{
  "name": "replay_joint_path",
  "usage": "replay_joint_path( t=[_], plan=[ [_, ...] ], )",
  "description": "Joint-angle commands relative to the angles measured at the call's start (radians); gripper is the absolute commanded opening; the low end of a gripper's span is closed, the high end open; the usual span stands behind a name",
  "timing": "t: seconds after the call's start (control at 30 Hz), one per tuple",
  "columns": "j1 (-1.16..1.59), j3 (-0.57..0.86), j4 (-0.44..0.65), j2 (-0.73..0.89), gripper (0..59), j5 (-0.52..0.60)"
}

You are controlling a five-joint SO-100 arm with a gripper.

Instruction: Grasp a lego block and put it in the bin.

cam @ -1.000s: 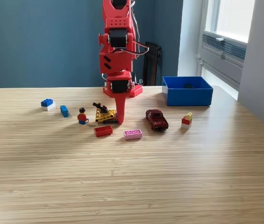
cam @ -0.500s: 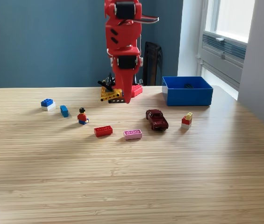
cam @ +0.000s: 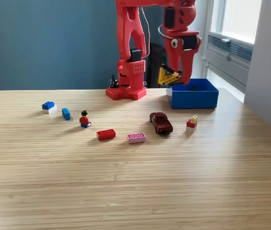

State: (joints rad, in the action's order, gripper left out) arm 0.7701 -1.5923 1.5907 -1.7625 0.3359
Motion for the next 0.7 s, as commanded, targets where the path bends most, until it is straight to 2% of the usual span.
replay_joint_path(
  t=[0.03,0.33,0.7],
  plan=[
    [0.229,0.048,0.02,-0.009,0.0,0.0],
    [0.538,0.035,0.02,-0.006,0.0,-0.023],
    [0.627,0.028,0.012,-0.006,0.0,-0.054]
  ],
)
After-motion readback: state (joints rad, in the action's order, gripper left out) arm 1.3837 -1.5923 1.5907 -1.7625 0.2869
